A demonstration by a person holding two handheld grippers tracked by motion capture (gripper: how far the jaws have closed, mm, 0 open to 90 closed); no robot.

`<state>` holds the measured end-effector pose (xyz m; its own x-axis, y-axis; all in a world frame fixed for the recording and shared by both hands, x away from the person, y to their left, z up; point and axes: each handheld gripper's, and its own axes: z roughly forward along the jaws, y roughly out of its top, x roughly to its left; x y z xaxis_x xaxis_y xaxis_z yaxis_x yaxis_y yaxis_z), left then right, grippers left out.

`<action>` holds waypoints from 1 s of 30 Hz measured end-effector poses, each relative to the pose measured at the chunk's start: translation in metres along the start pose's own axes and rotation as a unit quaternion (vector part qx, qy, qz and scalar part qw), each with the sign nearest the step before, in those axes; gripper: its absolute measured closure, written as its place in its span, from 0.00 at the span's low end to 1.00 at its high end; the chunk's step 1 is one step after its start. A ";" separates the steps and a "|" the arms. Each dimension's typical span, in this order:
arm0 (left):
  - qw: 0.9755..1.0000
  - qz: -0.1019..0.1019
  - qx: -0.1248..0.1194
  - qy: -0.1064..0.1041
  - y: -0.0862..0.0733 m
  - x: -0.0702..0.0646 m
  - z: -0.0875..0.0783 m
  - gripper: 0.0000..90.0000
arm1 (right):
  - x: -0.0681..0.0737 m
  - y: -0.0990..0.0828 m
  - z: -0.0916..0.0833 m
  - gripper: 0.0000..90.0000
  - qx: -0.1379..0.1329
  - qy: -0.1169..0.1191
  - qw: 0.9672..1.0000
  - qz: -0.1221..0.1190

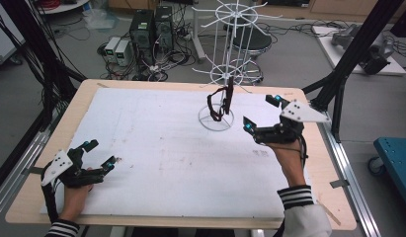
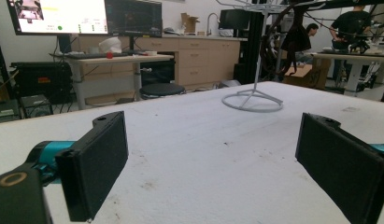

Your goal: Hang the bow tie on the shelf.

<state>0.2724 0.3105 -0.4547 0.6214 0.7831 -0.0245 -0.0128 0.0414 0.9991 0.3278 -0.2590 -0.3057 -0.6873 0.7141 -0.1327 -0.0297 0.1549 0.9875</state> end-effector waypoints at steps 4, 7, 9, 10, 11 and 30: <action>1.000 0.001 0.001 0.000 0.000 0.000 0.000 0.11 | 0.005 -0.013 -0.017 0.01 -0.005 -0.004 1.000 0.016; 1.000 -0.001 0.000 0.000 0.000 0.000 0.000 0.11 | 0.004 -0.021 -0.024 0.01 -0.019 -0.008 1.000 0.012; 1.000 0.000 0.000 0.000 0.000 0.000 0.000 0.11 | 0.006 -0.032 -0.033 0.01 -0.016 -0.015 1.000 0.016; 1.000 0.001 0.001 0.000 0.000 0.000 0.000 0.11 | 0.007 -0.036 -0.036 0.01 -0.018 -0.016 0.999 0.021; 1.000 0.002 0.001 0.000 0.000 0.000 0.000 0.11 | 0.007 -0.036 -0.036 0.01 -0.018 -0.016 0.999 0.021; 1.000 0.005 0.001 0.000 0.000 -0.001 0.000 0.11 | 0.034 -0.127 -0.063 0.01 -0.042 -0.060 0.996 0.049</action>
<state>0.2716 0.3097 -0.4546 0.6218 0.7830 -0.0147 -0.0169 0.0322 0.9993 0.2627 -0.2972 -0.4300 -0.5986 0.8000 -0.0398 -0.0304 0.0270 0.9992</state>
